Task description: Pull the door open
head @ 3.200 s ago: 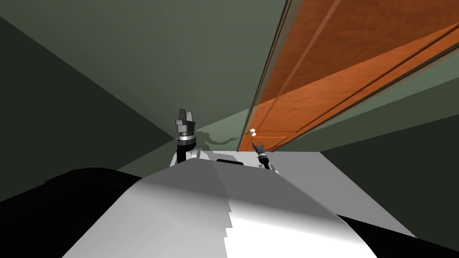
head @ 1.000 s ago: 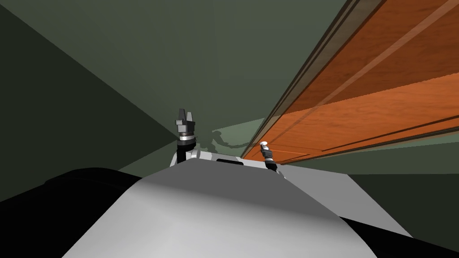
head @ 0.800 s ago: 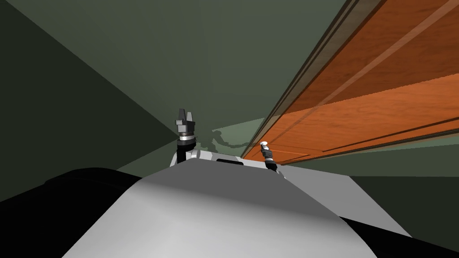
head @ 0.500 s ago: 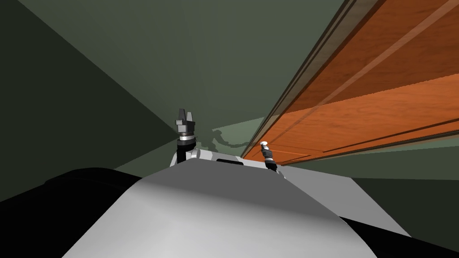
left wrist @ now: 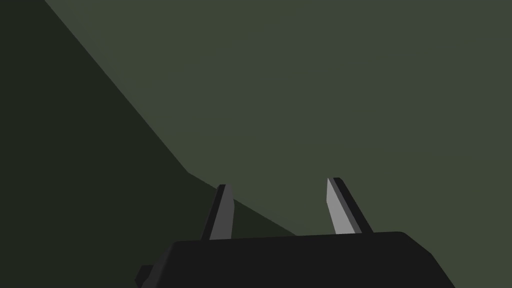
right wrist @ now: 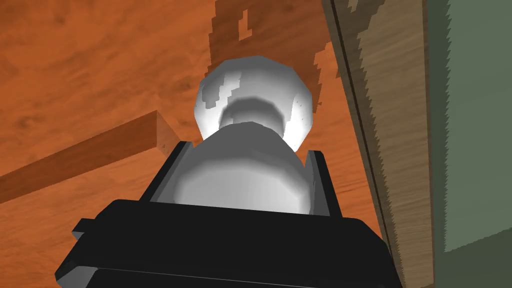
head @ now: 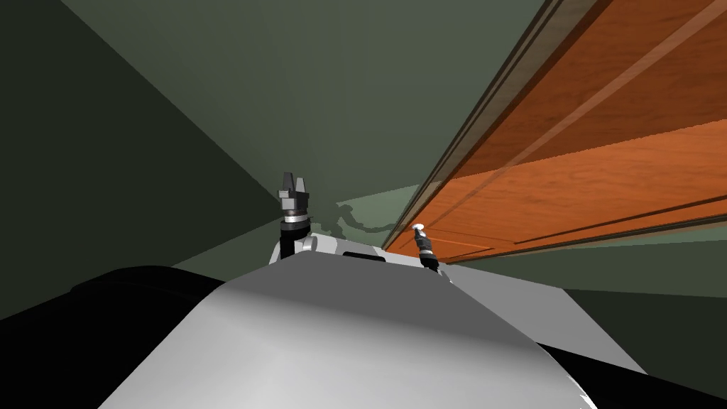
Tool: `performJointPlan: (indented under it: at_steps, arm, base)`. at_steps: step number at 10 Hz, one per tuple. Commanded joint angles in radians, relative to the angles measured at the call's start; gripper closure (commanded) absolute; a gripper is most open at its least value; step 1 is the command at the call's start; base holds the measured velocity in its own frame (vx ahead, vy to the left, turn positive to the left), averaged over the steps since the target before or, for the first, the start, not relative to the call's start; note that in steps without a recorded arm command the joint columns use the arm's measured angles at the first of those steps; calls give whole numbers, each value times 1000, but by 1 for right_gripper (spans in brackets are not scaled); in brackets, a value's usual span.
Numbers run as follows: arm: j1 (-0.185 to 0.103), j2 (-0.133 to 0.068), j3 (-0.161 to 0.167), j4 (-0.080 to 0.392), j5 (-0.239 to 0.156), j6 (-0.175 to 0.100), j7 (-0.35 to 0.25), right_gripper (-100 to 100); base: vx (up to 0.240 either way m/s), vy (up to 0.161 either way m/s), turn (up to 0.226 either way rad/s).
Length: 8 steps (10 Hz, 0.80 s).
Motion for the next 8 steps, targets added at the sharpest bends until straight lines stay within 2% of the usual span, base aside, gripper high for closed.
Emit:
performJointPlan:
  at_steps: [1,5,6,8]
  arm:
    - [2,2,3,-3,-7,3,-36,100]
    - [0,3,12,-6,-43,11,-147,100]
    - [0,3,12,-6,-43,11,-151,100]
    - [-1,4,19,-8,-69,17,-216,100]
  base:
    - [-38,-21,41]
    - [-40,-19,61]
    - [-30,-17,42]
    - [-52,-26,93]
